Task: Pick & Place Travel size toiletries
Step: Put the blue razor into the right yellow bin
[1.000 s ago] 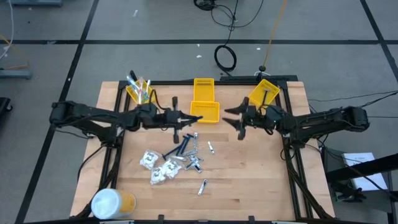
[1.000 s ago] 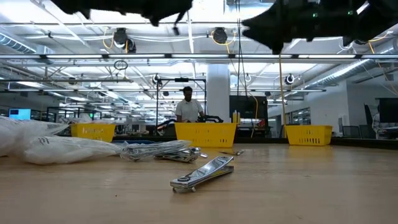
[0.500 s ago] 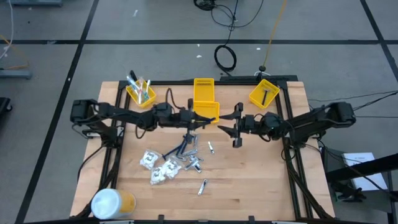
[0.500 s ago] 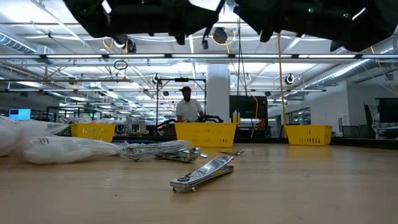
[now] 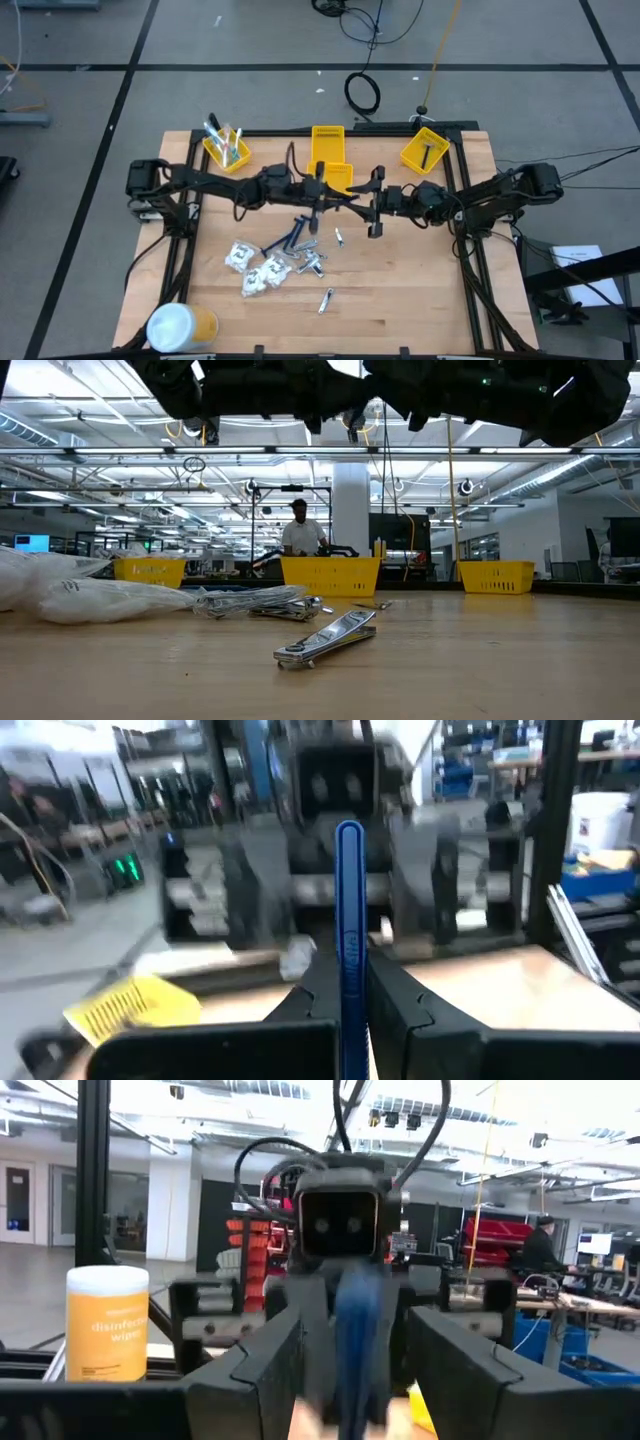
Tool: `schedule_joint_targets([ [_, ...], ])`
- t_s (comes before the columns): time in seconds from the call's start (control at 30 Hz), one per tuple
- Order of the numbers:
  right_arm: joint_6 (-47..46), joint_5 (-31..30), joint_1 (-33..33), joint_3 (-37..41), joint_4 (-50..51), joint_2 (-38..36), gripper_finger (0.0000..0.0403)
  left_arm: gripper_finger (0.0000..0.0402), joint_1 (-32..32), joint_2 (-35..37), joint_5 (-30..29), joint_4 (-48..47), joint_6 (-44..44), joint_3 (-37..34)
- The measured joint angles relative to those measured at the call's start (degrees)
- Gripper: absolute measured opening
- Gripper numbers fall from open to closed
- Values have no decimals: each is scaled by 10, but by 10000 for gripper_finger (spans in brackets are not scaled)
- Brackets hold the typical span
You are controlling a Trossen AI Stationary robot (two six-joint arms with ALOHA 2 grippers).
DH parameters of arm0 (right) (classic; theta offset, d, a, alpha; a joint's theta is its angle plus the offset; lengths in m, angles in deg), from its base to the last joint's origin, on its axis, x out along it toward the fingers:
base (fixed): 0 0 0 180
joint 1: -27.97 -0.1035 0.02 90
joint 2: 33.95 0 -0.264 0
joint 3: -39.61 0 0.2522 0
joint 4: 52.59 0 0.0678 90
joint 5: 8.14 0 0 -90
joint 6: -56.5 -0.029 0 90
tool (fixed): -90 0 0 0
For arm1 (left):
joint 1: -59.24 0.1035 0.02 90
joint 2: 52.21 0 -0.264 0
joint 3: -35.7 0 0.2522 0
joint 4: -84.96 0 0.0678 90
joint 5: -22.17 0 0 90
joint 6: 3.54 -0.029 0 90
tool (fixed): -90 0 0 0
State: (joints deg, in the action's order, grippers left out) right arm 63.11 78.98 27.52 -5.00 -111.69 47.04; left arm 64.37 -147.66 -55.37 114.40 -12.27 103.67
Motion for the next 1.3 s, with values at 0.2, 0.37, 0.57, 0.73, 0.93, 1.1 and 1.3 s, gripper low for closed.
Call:
schedule_joint_targets([
  [0.2,6,0,0,0,3,0,169,11,0,21,-20,-18,-19,0],
  [0.37,8,0,0,0,3,0,169,10,1,26,-19,-44,-16,0],
  [0.57,17,0,0,0,3,0,169,12,1,26,-20,-52,-14,-1],
  [0.73,17,0,0,0,3,0,147,9,1,26,-20,-54,-17,-1],
  [0.93,27,-1,0,0,3,0,59,12,1,26,-20,-58,-16,-1],
  [1.1,38,-1,0,0,5,0,22,12,1,26,-19,-58,-15,-1],
  [1.3,34,-2,3,0,16,0,23,58,0,26,-31,-65,14,-1],
])
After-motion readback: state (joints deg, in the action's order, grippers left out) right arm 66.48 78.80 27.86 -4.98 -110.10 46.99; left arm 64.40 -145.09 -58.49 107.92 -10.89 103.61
